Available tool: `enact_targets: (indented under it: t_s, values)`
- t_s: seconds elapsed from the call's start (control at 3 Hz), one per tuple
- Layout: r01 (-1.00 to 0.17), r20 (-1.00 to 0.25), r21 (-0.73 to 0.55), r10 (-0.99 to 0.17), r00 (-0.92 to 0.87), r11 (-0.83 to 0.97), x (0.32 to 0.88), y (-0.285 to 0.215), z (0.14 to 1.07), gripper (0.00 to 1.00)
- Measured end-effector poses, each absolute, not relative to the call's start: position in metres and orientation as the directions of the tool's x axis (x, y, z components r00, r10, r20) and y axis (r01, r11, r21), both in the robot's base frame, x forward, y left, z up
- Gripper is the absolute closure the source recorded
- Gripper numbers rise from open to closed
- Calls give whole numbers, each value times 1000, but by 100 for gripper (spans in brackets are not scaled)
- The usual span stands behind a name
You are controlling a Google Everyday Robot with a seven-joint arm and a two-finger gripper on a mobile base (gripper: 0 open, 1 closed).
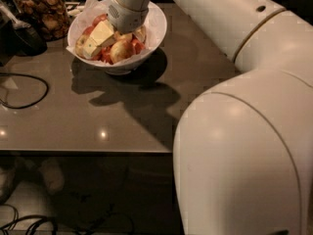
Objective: Pick apple from white bowl
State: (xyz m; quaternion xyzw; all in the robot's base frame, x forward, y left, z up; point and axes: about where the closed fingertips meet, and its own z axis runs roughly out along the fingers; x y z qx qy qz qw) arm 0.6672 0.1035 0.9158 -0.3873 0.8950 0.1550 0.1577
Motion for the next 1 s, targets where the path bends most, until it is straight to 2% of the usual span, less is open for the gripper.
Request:
enact_targets:
  t_s: [1.0]
  values:
    - [-688,-430,157,-578,-694,709,674,83,912,0]
